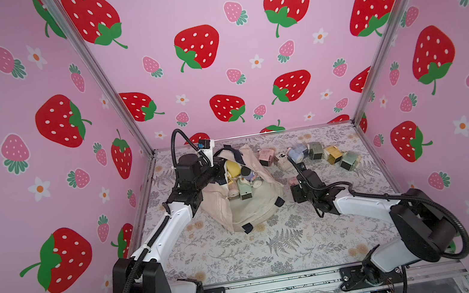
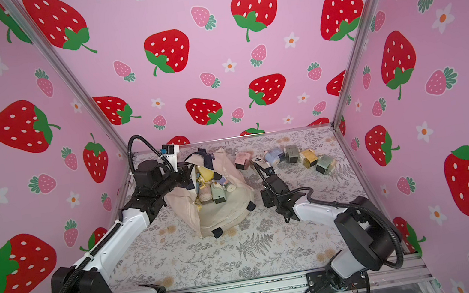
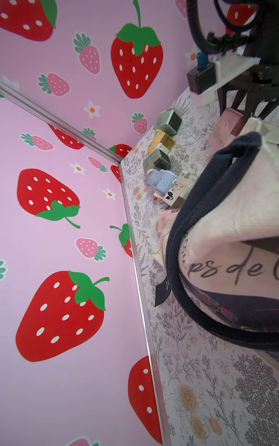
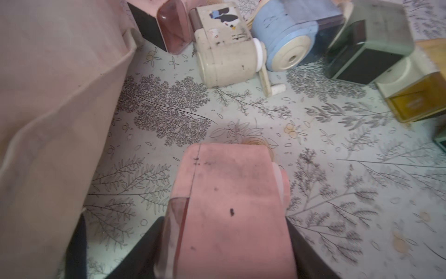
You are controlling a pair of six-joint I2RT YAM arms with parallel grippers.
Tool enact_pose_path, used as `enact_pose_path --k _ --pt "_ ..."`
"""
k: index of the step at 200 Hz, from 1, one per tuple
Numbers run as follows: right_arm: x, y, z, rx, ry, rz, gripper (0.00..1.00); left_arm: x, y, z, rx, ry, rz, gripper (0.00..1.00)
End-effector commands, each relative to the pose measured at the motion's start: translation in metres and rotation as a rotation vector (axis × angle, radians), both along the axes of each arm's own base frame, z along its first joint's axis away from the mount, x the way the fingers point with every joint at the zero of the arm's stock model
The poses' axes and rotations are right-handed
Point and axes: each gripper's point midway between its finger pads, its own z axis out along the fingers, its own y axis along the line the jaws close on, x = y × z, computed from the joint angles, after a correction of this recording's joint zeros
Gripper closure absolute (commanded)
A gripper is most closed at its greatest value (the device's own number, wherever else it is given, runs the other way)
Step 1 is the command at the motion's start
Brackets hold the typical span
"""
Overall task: Take out the pencil sharpeners from the tote bags
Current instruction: Move the canvas bag to the center of the board.
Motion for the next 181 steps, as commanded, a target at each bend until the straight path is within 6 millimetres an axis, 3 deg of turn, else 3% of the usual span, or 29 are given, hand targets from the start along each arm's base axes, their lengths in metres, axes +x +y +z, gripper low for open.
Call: enact_pose_path --k 1,30,92,115,141,181 --pt "0.016 0.036 0.017 0.133 -0.034 0.058 0.35 -0.008 0.006 0.067 -0.042 -0.224 0.021 1.0" --pt "0.018 0.068 0.014 0.151 -0.019 0.121 0.35 -0.008 0.018 0.069 -0.029 -0.237 0.085 1.0" --pt "0.015 0.155 0.03 0.208 -0.013 0.306 0.35 -0.015 0.047 0.072 -0.036 -0.246 0.218 1.0" --pt "0.021 0.175 0.032 0.199 -0.026 0.341 0.35 -0.016 0.059 0.072 -0.03 -0.258 0.282 1.0" --pt "0.028 0.175 0.032 0.16 -0.044 0.331 0.35 -0.014 0.059 0.072 -0.036 -0.259 0.279 1.0" --pt "0.041 0.127 0.042 0.053 -0.119 0.195 0.35 -0.005 0.05 0.067 -0.029 -0.225 0.239 1.0"
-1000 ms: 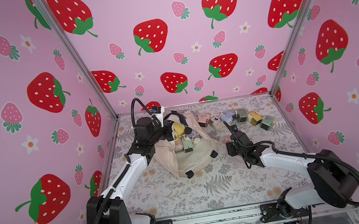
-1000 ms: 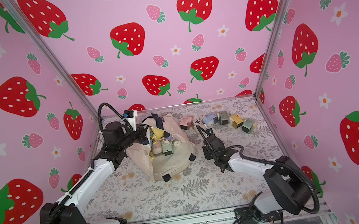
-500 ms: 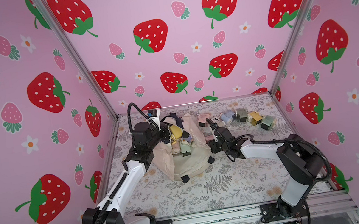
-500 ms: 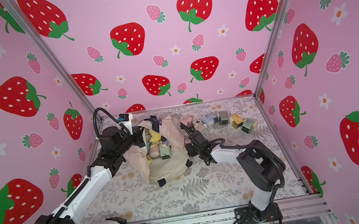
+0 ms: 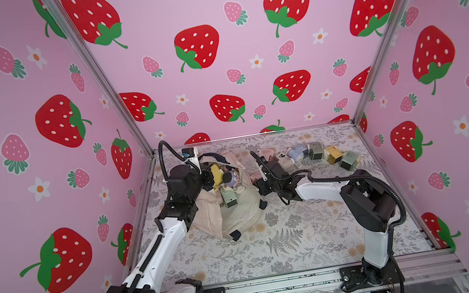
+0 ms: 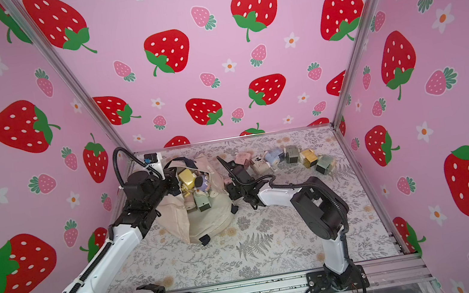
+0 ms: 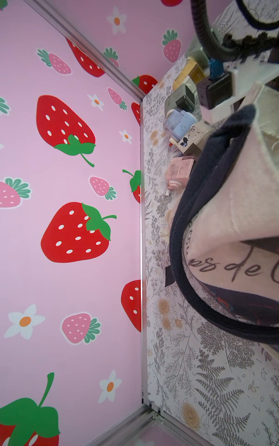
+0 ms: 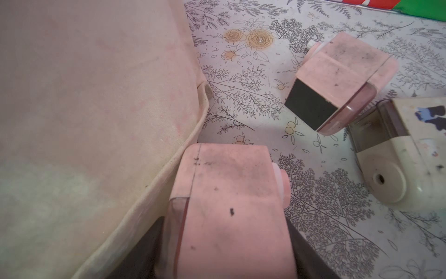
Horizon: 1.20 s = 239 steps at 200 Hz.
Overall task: Take out the pencil sharpeners from the tote bags
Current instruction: Move the canvas bag to the center of the board, then place the pencil sharpener at the center of the board.
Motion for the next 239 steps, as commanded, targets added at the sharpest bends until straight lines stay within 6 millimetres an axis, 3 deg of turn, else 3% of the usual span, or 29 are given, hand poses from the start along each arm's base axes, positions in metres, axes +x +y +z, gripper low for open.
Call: enact_pose_path --k 1,38,96,155,179,204,239 --pt "0.008 -0.024 0.032 -0.015 -0.096 -0.072 0.35 0.006 -0.013 0.069 -0.049 -0.203 -0.059 1.0" --pt "0.007 -0.059 0.03 -0.01 -0.098 -0.152 0.35 0.005 -0.02 0.069 -0.057 -0.2 -0.1 1.0" --pt "0.011 -0.035 0.004 0.029 -0.041 -0.101 0.35 0.005 -0.022 0.068 -0.059 -0.198 -0.107 1.0" --pt "0.037 -0.025 -0.014 -0.012 -0.08 -0.125 0.34 0.007 -0.019 0.067 -0.048 -0.197 -0.094 1.0" --pt "0.045 -0.021 -0.022 -0.032 -0.073 -0.126 0.3 0.006 -0.02 0.068 -0.05 -0.197 -0.099 1.0" --pt "0.047 -0.023 -0.025 -0.027 -0.065 -0.141 0.16 0.006 -0.02 0.067 -0.047 -0.198 -0.098 1.0" --pt "0.04 -0.024 -0.013 -0.007 -0.067 -0.119 0.04 0.006 -0.021 0.068 -0.047 -0.197 -0.105 1.0"
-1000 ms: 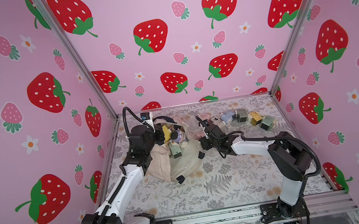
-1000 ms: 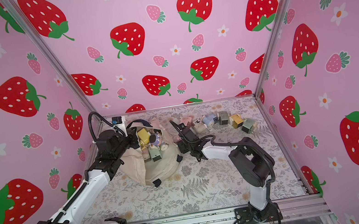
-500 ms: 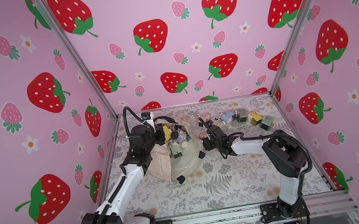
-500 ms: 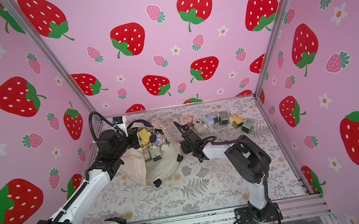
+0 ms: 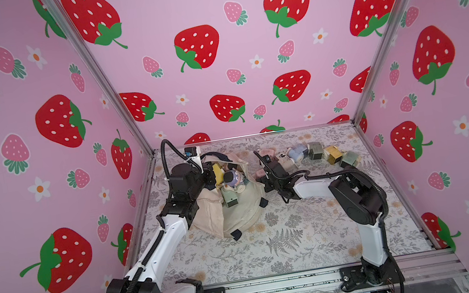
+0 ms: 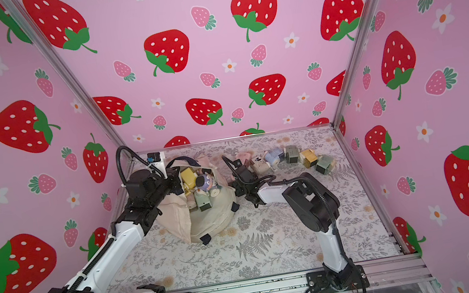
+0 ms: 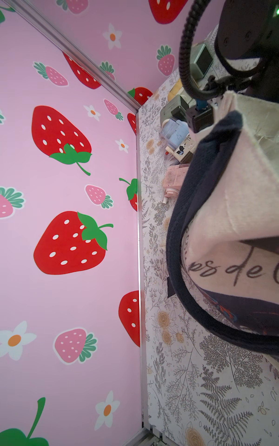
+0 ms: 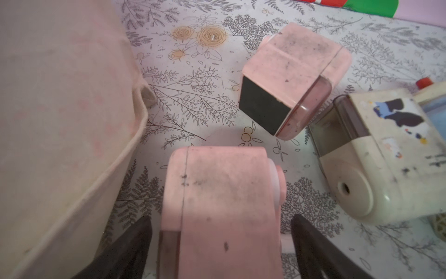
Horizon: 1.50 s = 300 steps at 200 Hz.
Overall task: Take out the pencil sharpeners from the tote bags
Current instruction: Place the pencil sharpener at the center of the board, then pick up the pencil sharpener from the canvas bag.
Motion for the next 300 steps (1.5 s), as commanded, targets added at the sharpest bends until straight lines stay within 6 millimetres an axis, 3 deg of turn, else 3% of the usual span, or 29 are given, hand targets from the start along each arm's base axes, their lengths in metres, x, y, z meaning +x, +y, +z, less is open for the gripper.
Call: enact_pose_path --k 1,36,76,93,138,162,196,262,300 --pt "0.0 -0.001 0.02 0.029 -0.028 0.002 0.04 0.002 -0.012 0.072 -0.038 -0.208 -0.06 1.0" --pt "-0.018 -0.024 0.06 0.057 -0.094 -0.005 0.02 0.002 -0.013 0.072 -0.041 -0.207 -0.063 1.0" --pt "-0.057 -0.037 0.106 0.126 -0.159 0.042 0.03 0.002 -0.013 0.072 -0.046 -0.205 -0.067 1.0" --pt "-0.079 -0.028 0.121 0.149 -0.186 0.093 0.04 0.001 -0.014 0.073 -0.049 -0.207 -0.068 1.0" --pt "-0.148 0.026 0.148 0.142 -0.233 0.319 0.04 0.001 -0.014 0.074 -0.05 -0.209 -0.068 1.0" --pt "-0.165 0.051 0.144 0.147 -0.221 0.396 0.06 -0.001 -0.013 0.074 -0.051 -0.213 -0.066 1.0" --pt "-0.165 0.083 0.124 0.097 -0.169 0.44 0.07 0.0 -0.014 0.074 -0.054 -0.213 -0.07 1.0" --pt "-0.139 0.124 0.068 0.038 -0.096 0.379 0.02 0.0 -0.014 0.073 -0.051 -0.209 -0.072 1.0" --pt "-0.122 0.13 0.045 -0.009 -0.103 0.316 0.01 0.0 -0.014 0.073 -0.049 -0.21 -0.07 1.0"
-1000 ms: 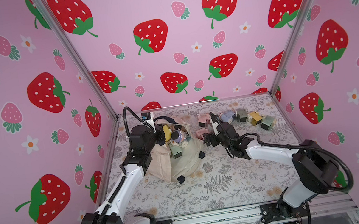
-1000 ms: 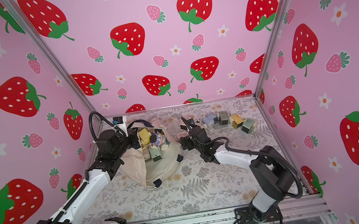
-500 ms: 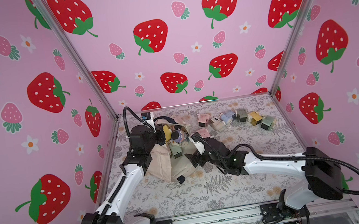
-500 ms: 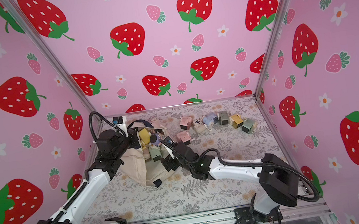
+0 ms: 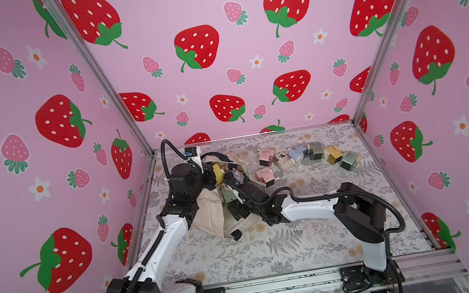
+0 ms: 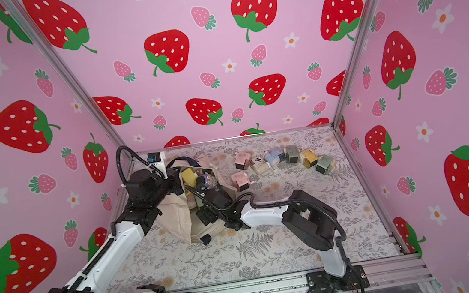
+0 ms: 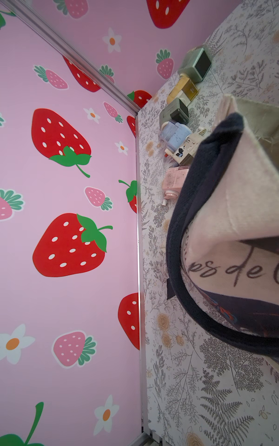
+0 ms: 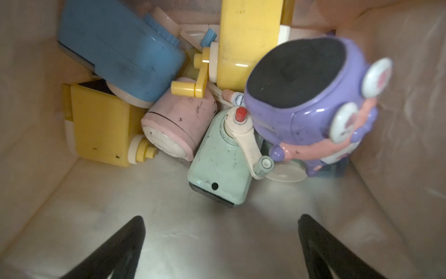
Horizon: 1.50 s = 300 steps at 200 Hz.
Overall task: Take out the pencil sharpeners from the tote bags
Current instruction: Pick up the pencil sharpener from the canvas bag.
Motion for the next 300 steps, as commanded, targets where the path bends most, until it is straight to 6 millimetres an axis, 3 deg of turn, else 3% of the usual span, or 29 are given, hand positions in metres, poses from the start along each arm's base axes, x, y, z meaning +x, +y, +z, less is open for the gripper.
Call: enact_pose_path --k 1,55,107,170,236,300 --pt "0.012 0.002 -0.001 -0.009 -0.024 -0.065 0.01 0.0 -0.012 0.074 -0.044 -0.212 -0.06 1.0" --pt "0.024 0.01 -0.033 -0.006 0.043 -0.098 0.01 0.001 -0.012 0.074 -0.044 -0.211 -0.061 1.0" --pt "0.041 0.014 -0.047 0.005 0.069 -0.128 0.0 0.001 -0.012 0.073 -0.043 -0.21 -0.059 1.0" --pt "0.057 0.024 -0.065 0.035 0.121 -0.126 0.16 0.002 -0.012 0.073 -0.042 -0.209 -0.06 1.0" --pt "0.048 0.027 -0.055 0.062 0.112 -0.058 0.42 0.003 -0.012 0.072 -0.042 -0.207 -0.061 1.0" --pt "0.028 0.015 -0.027 0.091 0.044 0.043 0.48 0.002 -0.012 0.072 -0.041 -0.208 -0.057 1.0"
